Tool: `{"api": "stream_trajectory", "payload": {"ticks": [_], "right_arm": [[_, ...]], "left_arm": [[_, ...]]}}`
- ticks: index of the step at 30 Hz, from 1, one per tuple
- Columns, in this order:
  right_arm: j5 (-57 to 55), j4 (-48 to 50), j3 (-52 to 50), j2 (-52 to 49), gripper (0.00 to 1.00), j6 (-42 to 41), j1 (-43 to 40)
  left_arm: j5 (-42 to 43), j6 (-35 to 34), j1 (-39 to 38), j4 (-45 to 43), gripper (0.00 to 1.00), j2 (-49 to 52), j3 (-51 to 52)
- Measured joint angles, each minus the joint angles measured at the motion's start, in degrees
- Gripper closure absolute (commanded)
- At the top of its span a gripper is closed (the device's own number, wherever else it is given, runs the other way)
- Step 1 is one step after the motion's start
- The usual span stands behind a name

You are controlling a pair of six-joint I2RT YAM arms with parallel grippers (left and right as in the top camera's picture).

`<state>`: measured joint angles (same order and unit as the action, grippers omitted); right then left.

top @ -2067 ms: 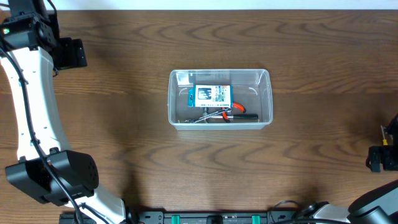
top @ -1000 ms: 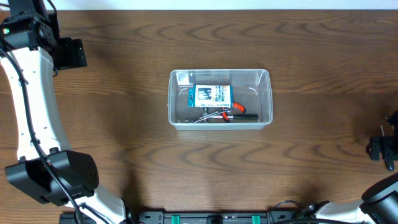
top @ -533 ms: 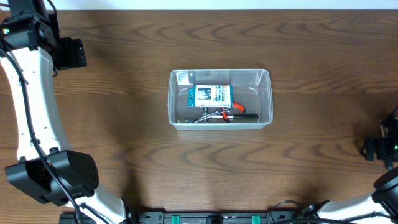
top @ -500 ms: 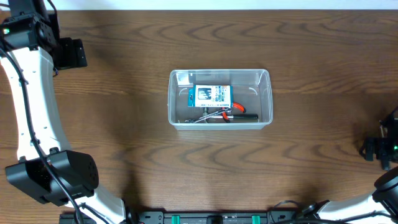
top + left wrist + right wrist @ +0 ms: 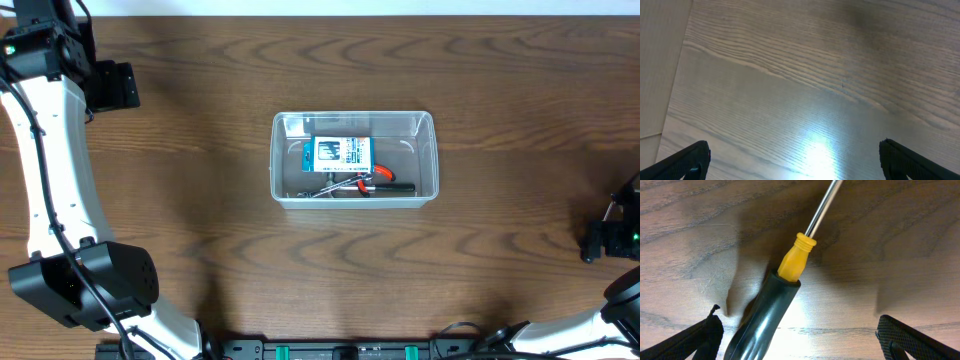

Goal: Pack container

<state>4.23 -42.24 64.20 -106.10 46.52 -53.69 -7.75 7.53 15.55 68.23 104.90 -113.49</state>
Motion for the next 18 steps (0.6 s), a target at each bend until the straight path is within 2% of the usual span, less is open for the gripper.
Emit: {"api": "stream_trajectory", "payload": {"ticks": [14,18], "right_arm": [[-0.02,0.68,0.02,0.0,0.04,-9.81,0.0],[-0.17,0.52,0.02,0.0,0.01,-14.23,0.0]], "left_arm": [[0.0,0.0,0.0,0.02,0.02,0.0,0.0],[0.0,0.0,0.0,0.0,0.02,0.0,0.0]]}}
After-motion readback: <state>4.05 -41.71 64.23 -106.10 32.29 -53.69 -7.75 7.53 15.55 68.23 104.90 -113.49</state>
